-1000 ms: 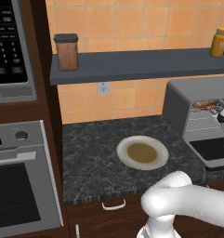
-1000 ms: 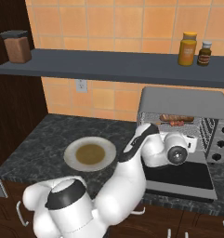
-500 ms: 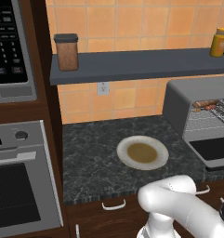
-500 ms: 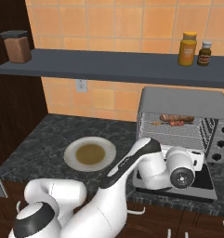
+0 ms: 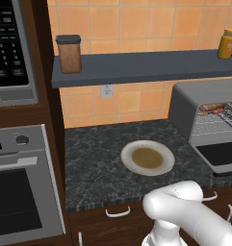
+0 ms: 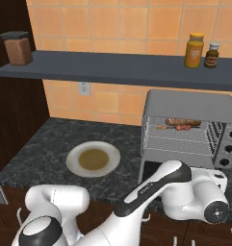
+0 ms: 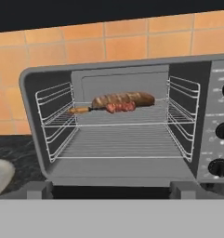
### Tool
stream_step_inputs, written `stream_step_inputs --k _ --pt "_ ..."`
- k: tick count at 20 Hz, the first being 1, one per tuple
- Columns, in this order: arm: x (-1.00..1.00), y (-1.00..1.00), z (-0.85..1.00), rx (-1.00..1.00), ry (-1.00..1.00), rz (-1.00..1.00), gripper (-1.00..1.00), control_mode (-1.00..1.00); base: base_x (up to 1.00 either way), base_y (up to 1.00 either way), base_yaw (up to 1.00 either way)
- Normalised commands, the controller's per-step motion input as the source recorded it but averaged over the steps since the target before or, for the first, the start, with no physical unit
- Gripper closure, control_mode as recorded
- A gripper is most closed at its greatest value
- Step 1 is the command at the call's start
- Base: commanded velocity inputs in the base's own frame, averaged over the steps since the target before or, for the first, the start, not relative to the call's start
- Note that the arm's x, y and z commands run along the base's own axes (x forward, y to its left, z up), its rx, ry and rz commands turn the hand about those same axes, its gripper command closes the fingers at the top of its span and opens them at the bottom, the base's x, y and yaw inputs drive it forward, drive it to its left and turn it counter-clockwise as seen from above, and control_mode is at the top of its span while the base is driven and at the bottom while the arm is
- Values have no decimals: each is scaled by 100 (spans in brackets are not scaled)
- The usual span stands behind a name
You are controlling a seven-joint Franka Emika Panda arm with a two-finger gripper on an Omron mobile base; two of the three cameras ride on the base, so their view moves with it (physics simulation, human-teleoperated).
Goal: Pick up the kebab skewer and baguette bread, and place them inside the toaster oven. Close the toaster oven door and start by setting the timer.
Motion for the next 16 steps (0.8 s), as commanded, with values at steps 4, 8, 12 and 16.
stream_step_inputs --k 4,8,12,16 --pt "-11 -21 -59 2 -4 6 -100 -100 0 0 0" --pt "-7 -13 -53 0 -7 1 -100 -100 0 0 0" --pt "-17 -28 -55 0 -8 0 -100 -100 0 0 0" --pt "-12 -47 -46 0 -6 4 -100 -100 0 0 0"
